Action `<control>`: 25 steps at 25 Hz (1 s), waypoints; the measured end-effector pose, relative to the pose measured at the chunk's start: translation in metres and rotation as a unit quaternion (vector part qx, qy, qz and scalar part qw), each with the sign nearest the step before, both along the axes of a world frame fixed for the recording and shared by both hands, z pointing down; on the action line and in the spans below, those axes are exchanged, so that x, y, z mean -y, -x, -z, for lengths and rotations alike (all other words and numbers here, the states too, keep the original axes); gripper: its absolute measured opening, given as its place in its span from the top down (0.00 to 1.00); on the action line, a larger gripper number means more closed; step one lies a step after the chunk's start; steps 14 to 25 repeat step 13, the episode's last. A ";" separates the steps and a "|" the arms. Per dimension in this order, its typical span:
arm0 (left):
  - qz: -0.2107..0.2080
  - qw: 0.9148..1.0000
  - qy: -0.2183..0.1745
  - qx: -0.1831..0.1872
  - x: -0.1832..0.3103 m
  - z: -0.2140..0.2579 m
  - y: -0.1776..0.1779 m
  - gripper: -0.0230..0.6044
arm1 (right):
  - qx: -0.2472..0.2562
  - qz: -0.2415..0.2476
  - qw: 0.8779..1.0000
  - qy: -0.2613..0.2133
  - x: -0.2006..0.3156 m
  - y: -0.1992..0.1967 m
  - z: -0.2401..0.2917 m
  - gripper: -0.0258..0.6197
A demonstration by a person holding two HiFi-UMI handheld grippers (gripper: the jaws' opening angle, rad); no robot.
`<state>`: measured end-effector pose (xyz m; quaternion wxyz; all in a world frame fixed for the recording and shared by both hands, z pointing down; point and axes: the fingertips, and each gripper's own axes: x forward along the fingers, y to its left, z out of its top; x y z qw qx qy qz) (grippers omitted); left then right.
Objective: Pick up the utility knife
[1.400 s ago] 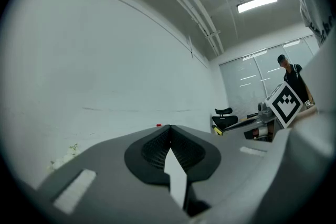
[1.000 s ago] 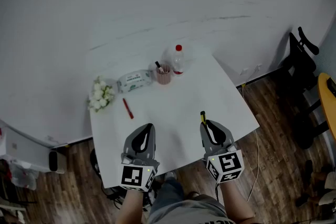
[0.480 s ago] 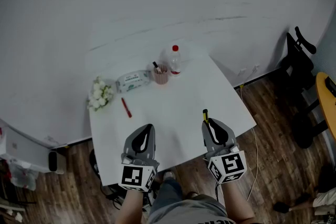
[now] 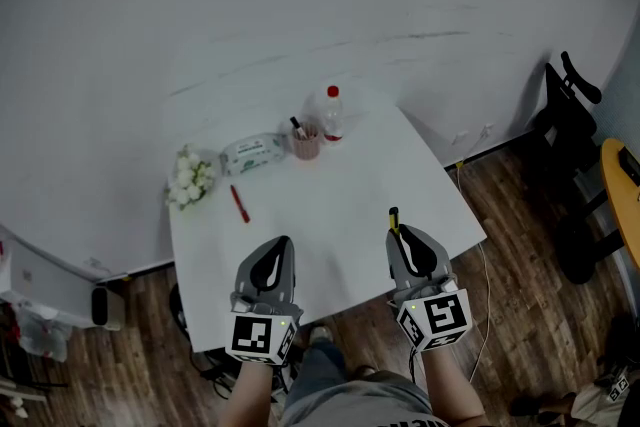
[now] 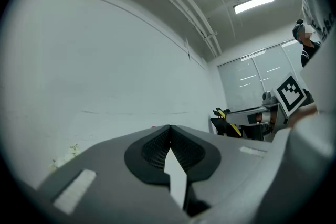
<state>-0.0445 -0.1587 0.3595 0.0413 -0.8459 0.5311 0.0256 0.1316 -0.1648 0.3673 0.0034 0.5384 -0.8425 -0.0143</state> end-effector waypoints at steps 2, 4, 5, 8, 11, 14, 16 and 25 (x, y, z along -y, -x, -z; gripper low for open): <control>0.000 1.000 -0.001 -0.003 0.000 -0.004 0.002 0.93 | 0.000 -0.001 1.000 -0.002 0.000 0.000 0.001 0.87; 0.002 1.000 0.001 -0.003 0.001 -0.003 0.003 0.93 | 0.001 -0.002 1.000 -0.005 0.000 0.001 0.002 0.87; 0.003 1.000 0.001 -0.002 0.001 -0.001 0.004 0.93 | 0.002 -0.002 1.000 -0.006 0.000 0.001 0.002 0.87; 0.002 1.000 -0.002 -0.003 0.001 -0.002 0.004 0.93 | 0.002 -0.003 1.000 -0.008 -0.001 0.001 0.004 0.87; 0.004 1.000 -0.001 -0.003 0.000 0.000 0.004 0.93 | 0.003 -0.003 1.000 -0.011 -0.001 0.001 0.004 0.87; 0.006 1.000 0.001 -0.002 0.000 0.002 0.004 0.93 | 0.005 -0.003 1.000 -0.013 -0.001 0.001 0.004 0.87; 0.006 1.000 0.001 -0.002 0.000 0.002 0.004 0.93 | 0.005 -0.003 1.000 -0.013 -0.001 0.001 0.004 0.87; 0.006 1.000 0.001 -0.002 0.000 0.002 0.004 0.93 | 0.005 -0.003 1.000 -0.013 -0.001 0.001 0.004 0.87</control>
